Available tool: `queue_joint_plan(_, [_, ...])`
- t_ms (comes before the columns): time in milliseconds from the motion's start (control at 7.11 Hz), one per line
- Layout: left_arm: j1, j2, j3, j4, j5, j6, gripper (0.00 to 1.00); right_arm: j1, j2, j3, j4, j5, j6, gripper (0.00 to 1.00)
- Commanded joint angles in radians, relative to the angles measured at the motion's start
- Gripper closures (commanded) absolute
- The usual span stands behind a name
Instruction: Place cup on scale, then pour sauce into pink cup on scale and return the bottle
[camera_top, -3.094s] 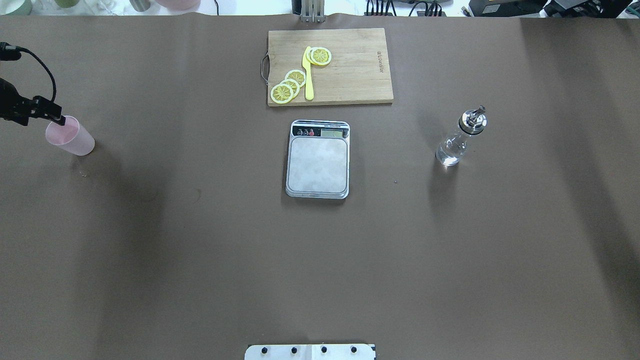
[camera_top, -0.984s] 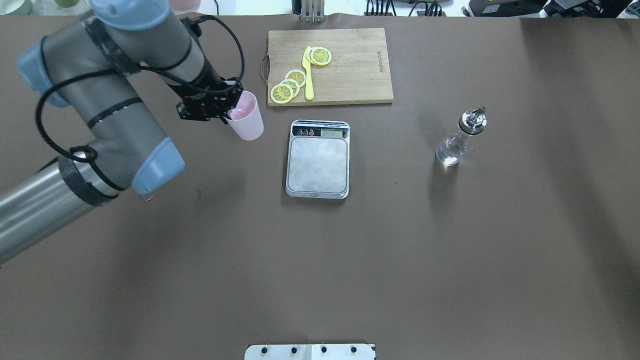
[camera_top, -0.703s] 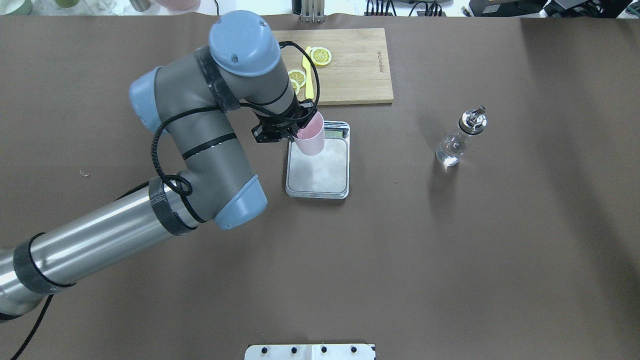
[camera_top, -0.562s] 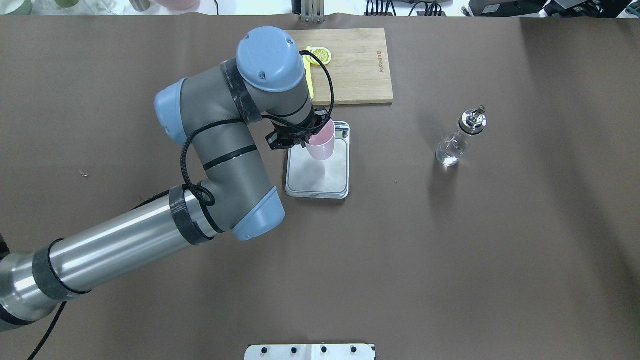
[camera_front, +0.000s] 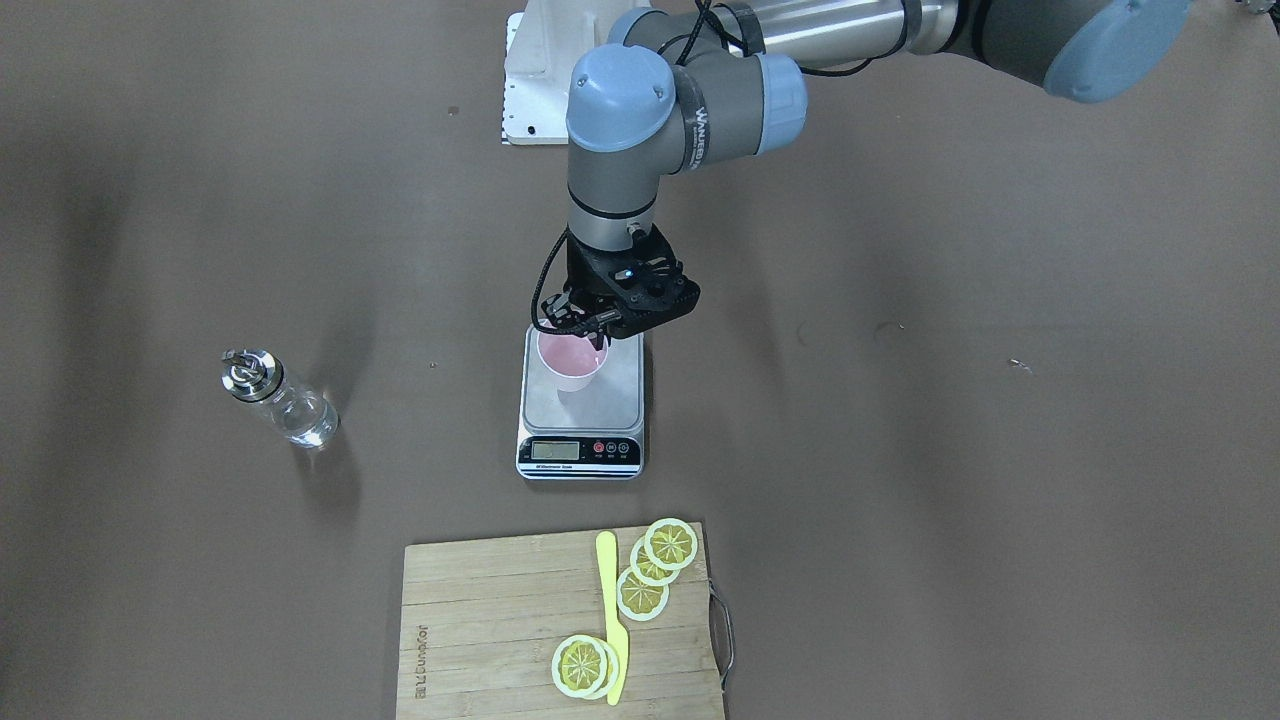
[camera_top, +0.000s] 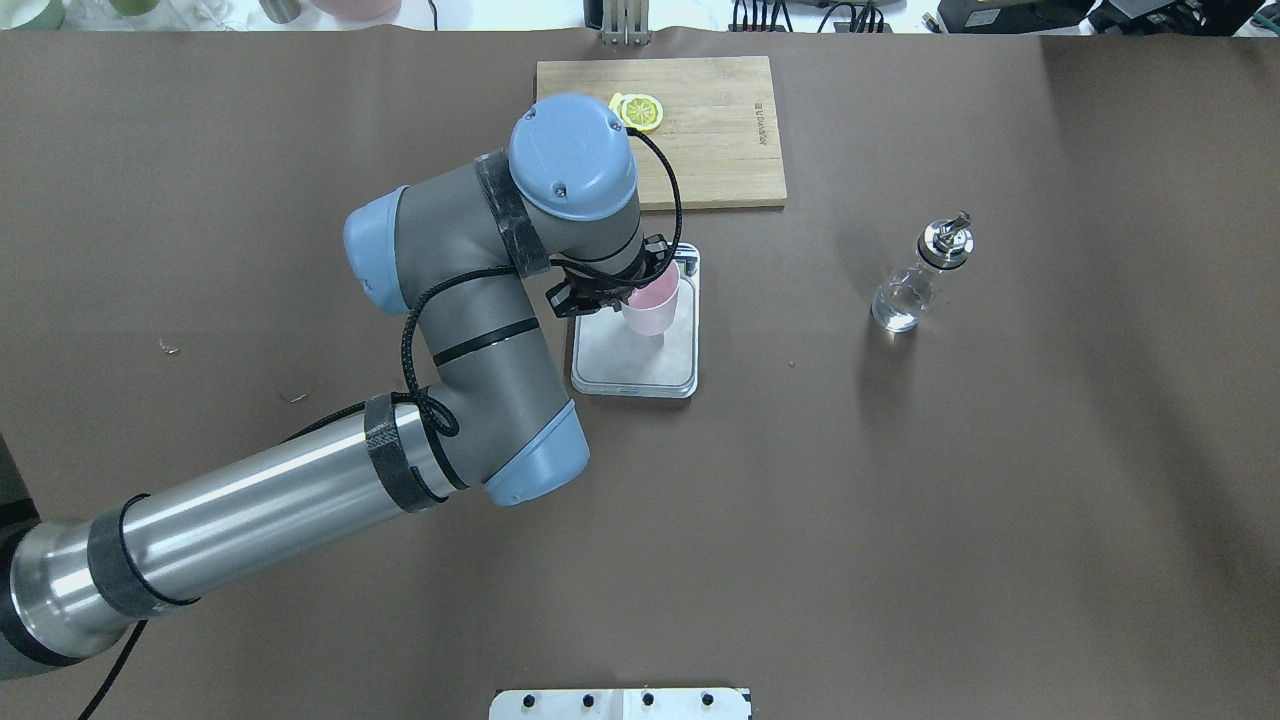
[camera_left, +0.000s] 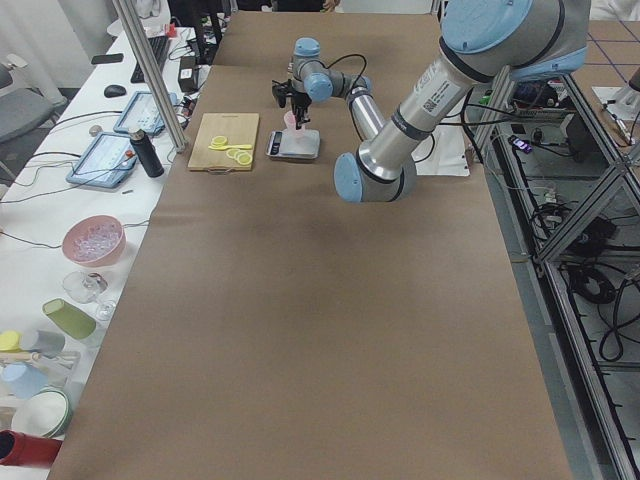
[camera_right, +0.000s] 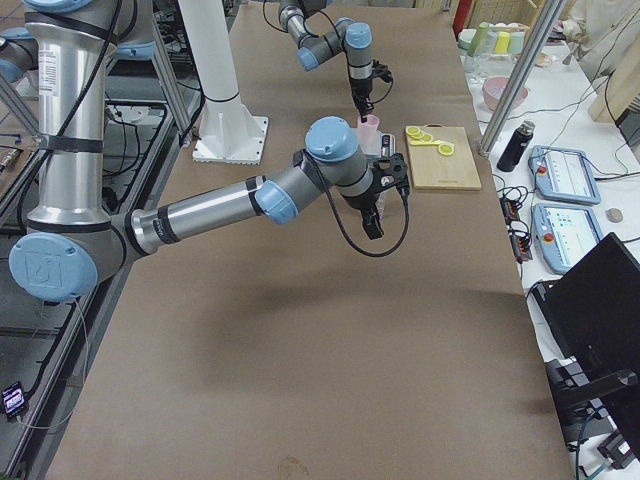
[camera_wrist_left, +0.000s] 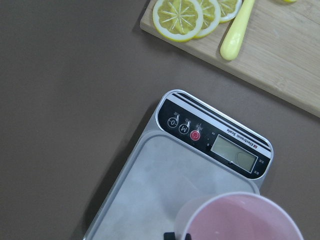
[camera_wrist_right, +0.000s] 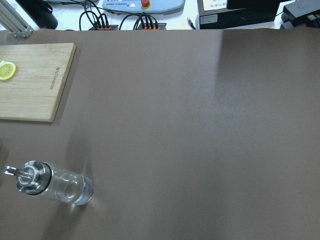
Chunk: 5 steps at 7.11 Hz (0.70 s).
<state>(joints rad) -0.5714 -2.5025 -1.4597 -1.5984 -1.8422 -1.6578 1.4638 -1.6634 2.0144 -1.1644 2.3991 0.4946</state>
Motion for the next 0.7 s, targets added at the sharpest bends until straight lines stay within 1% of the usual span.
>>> queue_joint_plan(0, [0.030, 0.002, 0.013, -0.003, 0.044, 0.000, 1.00, -0.040, 0.001, 0.041, 0.028, -0.026, 0.038, 0.00])
queue_joint_plan(281, [0.031, 0.002, 0.015, -0.003, 0.054, 0.000, 1.00, -0.063, 0.002, 0.067, 0.029, -0.049, 0.070, 0.00])
queue_joint_plan(422, [0.028, 0.002, 0.013, -0.005, 0.055, 0.009, 0.23, -0.066, 0.004, 0.073, 0.029, -0.054, 0.070, 0.00])
queue_joint_plan(562, [0.007, 0.002, -0.011, 0.000, 0.044, 0.022, 0.02, -0.074, 0.013, 0.081, 0.029, -0.066, 0.070, 0.00])
